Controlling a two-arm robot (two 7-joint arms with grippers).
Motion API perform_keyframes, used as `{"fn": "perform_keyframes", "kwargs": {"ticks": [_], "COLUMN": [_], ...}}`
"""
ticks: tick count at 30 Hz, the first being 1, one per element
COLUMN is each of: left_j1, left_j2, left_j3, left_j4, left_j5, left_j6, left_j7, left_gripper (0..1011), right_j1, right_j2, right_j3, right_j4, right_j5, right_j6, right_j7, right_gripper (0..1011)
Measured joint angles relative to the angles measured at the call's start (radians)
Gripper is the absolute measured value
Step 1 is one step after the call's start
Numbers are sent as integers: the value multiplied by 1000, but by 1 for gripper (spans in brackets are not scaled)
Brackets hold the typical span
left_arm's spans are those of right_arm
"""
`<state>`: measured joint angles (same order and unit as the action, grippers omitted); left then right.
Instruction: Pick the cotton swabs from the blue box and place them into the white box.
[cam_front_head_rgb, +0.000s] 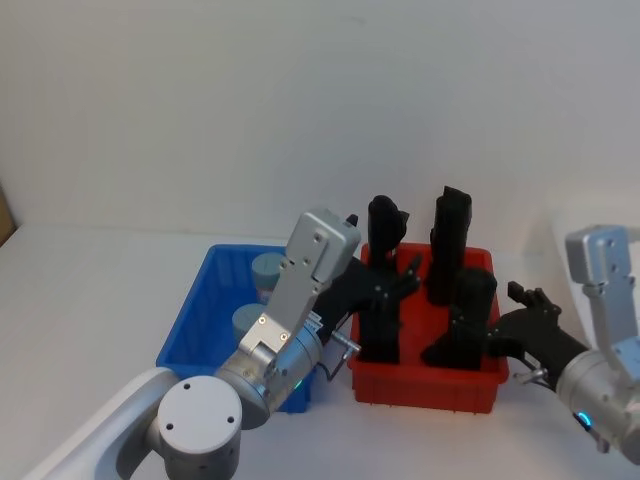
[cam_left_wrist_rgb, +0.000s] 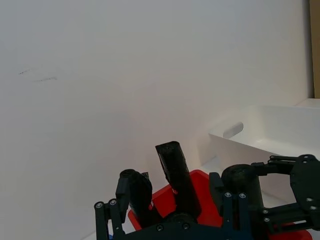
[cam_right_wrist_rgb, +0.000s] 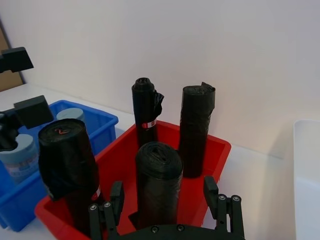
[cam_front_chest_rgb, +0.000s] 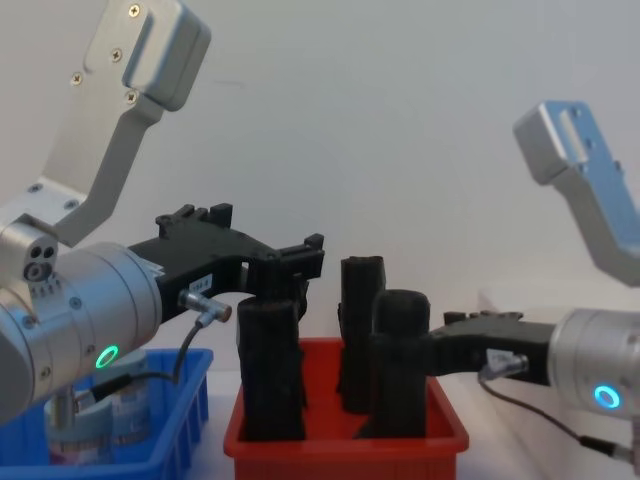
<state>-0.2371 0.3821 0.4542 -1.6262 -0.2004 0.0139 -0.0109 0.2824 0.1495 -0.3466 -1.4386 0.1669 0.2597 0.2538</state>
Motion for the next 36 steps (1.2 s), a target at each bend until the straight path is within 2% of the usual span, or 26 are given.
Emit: {"fn": "perform_keyframes", "kwargs": {"ticks": [14,22,26,33,35,36], "left_j1": [0,0,0,0,0,0], "left_j2": [0,0,0,0,0,0], "left_j3": [0,0,0,0,0,0], "left_j4": [0,0,0,0,0,0], "left_j5": [0,0,0,0,0,0], "left_j6": [0,0,0,0,0,0], "left_j7": [0,0,0,0,0,0], "left_gripper": [1004,1004,1004,1004,1004,1004], "right_j1": [42,60,66,73,75,75], "right_j2": [-56,-77,-84,-93,-95,-95], "right_j3": [-30,-40,-43,-47,-47,-47], "right_j4": [122,164,178,194,198,198], "right_j5": [-31,-43,-46,-50,-51,-51], "right_j6": [-88,-118,-129,-141,-143,-143], "right_j7": [-63,-84,-92,-101,-102,-102], "right_gripper": [1001,993,918,708,679,610]}}
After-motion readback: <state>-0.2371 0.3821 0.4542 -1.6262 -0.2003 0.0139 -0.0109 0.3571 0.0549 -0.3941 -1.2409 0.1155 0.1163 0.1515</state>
